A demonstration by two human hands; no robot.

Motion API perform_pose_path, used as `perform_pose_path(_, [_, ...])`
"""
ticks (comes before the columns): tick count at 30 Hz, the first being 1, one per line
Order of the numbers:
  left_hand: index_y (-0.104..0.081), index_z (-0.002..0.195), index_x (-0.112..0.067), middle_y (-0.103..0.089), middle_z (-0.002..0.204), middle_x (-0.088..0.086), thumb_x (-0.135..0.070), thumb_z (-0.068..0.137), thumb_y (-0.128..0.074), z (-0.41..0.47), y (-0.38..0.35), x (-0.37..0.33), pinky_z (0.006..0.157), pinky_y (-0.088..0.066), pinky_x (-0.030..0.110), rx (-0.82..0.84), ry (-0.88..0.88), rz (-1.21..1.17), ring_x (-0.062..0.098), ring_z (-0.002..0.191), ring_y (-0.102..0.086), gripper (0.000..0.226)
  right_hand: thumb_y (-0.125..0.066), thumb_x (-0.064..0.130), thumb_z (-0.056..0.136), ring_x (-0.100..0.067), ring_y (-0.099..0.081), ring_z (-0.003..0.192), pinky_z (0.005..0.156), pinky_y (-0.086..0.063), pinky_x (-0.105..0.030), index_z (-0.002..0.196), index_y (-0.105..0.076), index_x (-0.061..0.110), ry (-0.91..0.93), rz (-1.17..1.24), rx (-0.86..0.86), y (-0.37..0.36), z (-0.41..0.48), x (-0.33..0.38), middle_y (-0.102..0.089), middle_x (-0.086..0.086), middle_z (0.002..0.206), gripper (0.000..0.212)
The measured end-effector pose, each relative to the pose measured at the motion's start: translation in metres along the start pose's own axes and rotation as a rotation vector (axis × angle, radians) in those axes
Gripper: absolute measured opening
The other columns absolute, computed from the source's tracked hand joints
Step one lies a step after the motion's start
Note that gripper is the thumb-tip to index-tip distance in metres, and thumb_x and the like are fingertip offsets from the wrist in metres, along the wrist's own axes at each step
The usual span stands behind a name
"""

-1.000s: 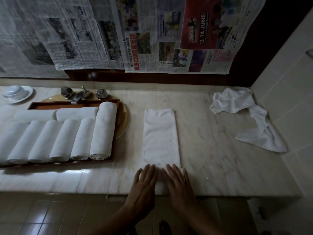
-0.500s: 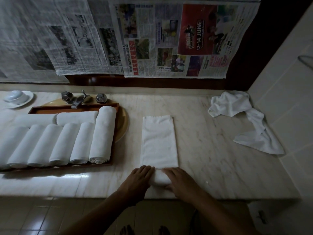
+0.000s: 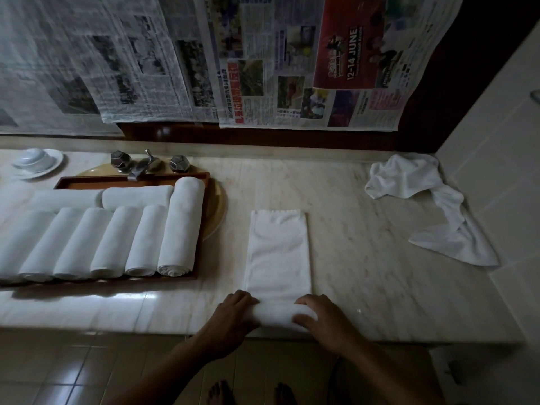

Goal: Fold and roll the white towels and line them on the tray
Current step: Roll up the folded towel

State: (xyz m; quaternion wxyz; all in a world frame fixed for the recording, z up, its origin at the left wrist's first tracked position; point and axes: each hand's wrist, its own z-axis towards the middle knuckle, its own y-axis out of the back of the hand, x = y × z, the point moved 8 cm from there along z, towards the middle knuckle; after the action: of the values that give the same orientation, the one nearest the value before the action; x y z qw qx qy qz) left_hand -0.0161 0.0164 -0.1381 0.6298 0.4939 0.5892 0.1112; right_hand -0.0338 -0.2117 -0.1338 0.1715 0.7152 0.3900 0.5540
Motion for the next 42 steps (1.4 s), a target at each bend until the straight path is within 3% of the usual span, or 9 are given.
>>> perform_pose_path(4, [-0.058, 0.127, -0.036, -0.045, 0.120, -0.015, -0.063, 0.088, -0.052, 0.013, 0.002, 0.004, 0.097, -0.042, 0.030, 0.042, 0.081, -0.046, 0.008, 0.112, -0.044, 0.048, -0.056, 0.053, 0.098, -0.014, -0.048, 0.117, 0.101, -0.041, -0.031, 0.129, -0.064, 0.028, 0.018, -0.109, -0.134, 0.006, 0.006, 0.007, -0.055, 0.007, 0.127, 0.040])
perform_pose_path(10, [-0.059, 0.136, -0.024, -0.053, 0.128, -0.001, -0.046, 0.099, -0.058, 0.031, 0.009, 0.006, 0.099, -0.040, 0.032, 0.149, 0.172, -0.044, 0.016, 0.118, -0.046, 0.043, -0.055, 0.031, 0.090, -0.021, -0.060, 0.111, 0.095, -0.045, -0.038, 0.124, -0.069, 0.024, 0.318, -0.426, -0.414, -0.012, -0.011, 0.044, -0.065, 0.002, 0.123, 0.038])
perform_pose_path(14, [-0.050, 0.140, -0.030, -0.053, 0.133, -0.006, -0.055, 0.099, -0.048, 0.025, 0.014, -0.002, 0.101, -0.042, 0.033, 0.035, 0.182, 0.112, 0.011, 0.116, -0.047, 0.048, -0.067, 0.035, 0.087, -0.026, -0.054, 0.128, 0.110, -0.043, -0.051, 0.143, -0.055, 0.020, 0.350, -0.517, -0.306, -0.030, -0.005, 0.035, -0.058, -0.004, 0.142, 0.059])
perform_pose_path(18, [-0.038, 0.152, -0.021, -0.042, 0.150, 0.000, -0.054, 0.094, -0.023, 0.015, 0.005, -0.040, 0.118, -0.032, 0.040, -0.107, 0.015, 0.374, 0.018, 0.137, -0.039, 0.068, -0.067, 0.028, 0.093, -0.022, -0.042, 0.136, 0.113, -0.043, -0.038, 0.152, -0.043, 0.025, 0.303, -0.417, -0.159, -0.019, 0.010, 0.032, -0.045, -0.003, 0.150, 0.064])
perform_pose_path(23, [-0.036, 0.155, -0.011, -0.044, 0.156, 0.013, -0.047, 0.087, -0.062, 0.021, -0.029, -0.043, 0.119, -0.028, 0.051, -0.037, -0.008, 0.552, 0.032, 0.145, -0.042, 0.081, -0.055, 0.022, 0.103, -0.017, -0.041, 0.134, 0.111, -0.039, -0.031, 0.155, -0.039, 0.026, 0.224, -0.355, -0.006, -0.003, 0.037, 0.036, -0.042, 0.003, 0.150, 0.055])
perform_pose_path(29, [-0.024, 0.157, -0.017, -0.036, 0.159, 0.010, -0.048, 0.090, -0.058, 0.043, -0.017, -0.035, 0.124, -0.018, 0.047, -0.021, -0.006, 0.571, 0.031, 0.147, -0.035, 0.081, -0.047, 0.023, 0.107, -0.023, -0.054, 0.130, 0.109, -0.038, -0.029, 0.143, -0.058, 0.019, 0.148, -0.244, -0.049, 0.029, 0.089, 0.042, -0.059, -0.005, 0.142, 0.037])
perform_pose_path(32, [-0.029, 0.153, -0.023, -0.039, 0.152, 0.006, -0.053, 0.089, -0.054, 0.052, -0.010, -0.037, 0.123, -0.026, 0.044, 0.012, 0.013, 0.516, 0.027, 0.138, -0.039, 0.074, -0.047, 0.031, 0.107, -0.019, -0.037, 0.144, 0.119, -0.028, -0.031, 0.151, -0.048, 0.027, 0.181, -0.191, -0.079, 0.033, 0.121, 0.060, -0.045, -0.001, 0.156, 0.044])
perform_pose_path(37, [-0.034, 0.149, -0.026, -0.042, 0.142, 0.003, -0.054, 0.087, -0.051, 0.055, -0.004, -0.038, 0.114, -0.033, 0.039, 0.003, 0.028, 0.456, 0.024, 0.125, -0.040, 0.070, -0.032, 0.047, 0.108, -0.024, 0.008, 0.157, 0.125, -0.003, -0.055, 0.161, -0.010, 0.040, 0.314, -0.646, 0.165, -0.012, 0.175, 0.073, 0.005, 0.007, 0.171, 0.058])
perform_pose_path(42, [-0.031, 0.145, -0.030, -0.039, 0.140, 0.001, -0.054, 0.089, -0.053, 0.056, -0.005, -0.033, 0.111, -0.034, 0.040, 0.018, 0.045, 0.410, 0.022, 0.122, -0.038, 0.064, -0.025, 0.060, 0.105, -0.022, 0.014, 0.157, 0.123, 0.002, -0.061, 0.161, -0.002, 0.041, 0.244, -0.686, 0.110, -0.006, 0.232, 0.069, 0.014, 0.013, 0.170, 0.064])
